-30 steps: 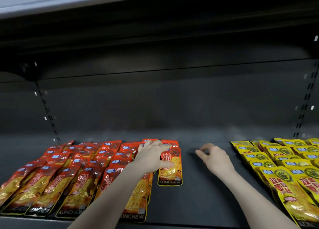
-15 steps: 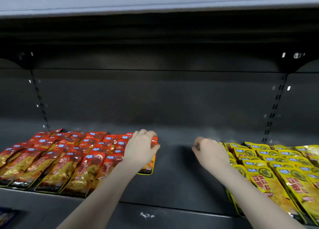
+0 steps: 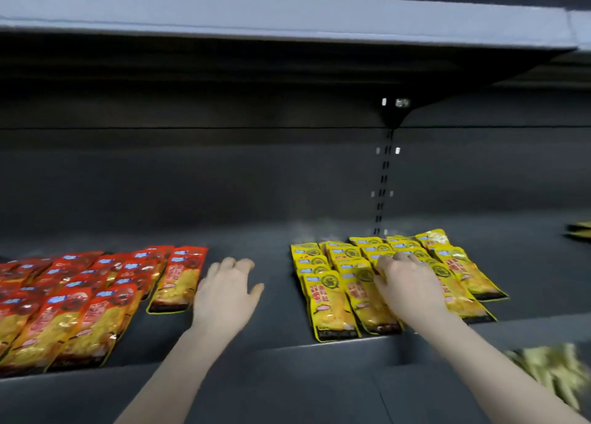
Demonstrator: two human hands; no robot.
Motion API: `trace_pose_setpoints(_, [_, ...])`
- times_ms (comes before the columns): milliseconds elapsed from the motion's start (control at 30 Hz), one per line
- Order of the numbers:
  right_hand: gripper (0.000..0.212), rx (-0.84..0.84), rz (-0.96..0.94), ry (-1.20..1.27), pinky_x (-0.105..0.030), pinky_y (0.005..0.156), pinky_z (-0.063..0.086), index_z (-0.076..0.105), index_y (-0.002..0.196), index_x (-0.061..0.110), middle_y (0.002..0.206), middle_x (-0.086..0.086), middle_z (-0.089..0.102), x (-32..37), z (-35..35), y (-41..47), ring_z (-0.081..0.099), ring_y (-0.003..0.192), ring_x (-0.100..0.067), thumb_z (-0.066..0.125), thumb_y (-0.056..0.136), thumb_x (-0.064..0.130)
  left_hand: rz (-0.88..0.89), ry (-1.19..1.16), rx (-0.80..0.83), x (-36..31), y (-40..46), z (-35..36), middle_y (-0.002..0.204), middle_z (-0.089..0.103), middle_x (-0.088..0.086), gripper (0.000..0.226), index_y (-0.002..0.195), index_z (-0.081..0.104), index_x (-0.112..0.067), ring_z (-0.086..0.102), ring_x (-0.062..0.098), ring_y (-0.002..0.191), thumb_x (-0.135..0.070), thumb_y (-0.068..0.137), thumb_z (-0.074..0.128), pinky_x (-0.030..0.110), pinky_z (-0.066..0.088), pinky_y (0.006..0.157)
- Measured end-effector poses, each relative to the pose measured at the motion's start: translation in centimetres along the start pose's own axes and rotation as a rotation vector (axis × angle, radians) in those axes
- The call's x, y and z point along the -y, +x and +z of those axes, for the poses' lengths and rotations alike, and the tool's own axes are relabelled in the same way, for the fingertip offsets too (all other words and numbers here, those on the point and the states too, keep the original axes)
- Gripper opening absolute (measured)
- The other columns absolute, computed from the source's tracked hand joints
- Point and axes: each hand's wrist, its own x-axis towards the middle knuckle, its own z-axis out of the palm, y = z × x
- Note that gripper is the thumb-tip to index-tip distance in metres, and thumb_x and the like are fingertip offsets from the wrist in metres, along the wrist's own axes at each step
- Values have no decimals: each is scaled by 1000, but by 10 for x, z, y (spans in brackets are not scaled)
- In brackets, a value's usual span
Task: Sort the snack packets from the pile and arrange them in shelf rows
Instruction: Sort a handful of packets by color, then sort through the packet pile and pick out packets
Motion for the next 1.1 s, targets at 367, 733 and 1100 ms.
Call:
trace_pose_setpoints(367, [24, -128, 74, -11, -31, 45, 44, 65, 62, 11, 55, -7, 56, -175, 20, -8, 57, 50, -30, 87, 55, 19, 68, -19, -32, -155, 3, 17, 125, 53, -2, 44, 130, 51, -26, 46, 21, 118, -45, 90, 54, 33, 40, 97])
trace_pose_setpoints(733, [30, -207, 12, 7, -32, 42, 45, 61, 58, 9, 52, -8, 54, -466, 61, 15, 57, 47, -32, 89, 48, 15, 126, -86, -5, -450, 32, 101, 126, 52, -1, 43, 130, 50, -27, 44, 20, 120, -47, 91, 52, 29, 34, 99])
trace_pose_setpoints(1100, [17, -210, 226, -20, -35, 56, 47, 67, 74, 8, 68, -13, 62, -611, 82, 2, 61, 65, -35, 79, 67, 18, 253, -121, 127, -591, 48, 145, 129, 51, -2, 45, 132, 48, -26, 42, 19, 123, -48, 93, 50, 32, 38, 98])
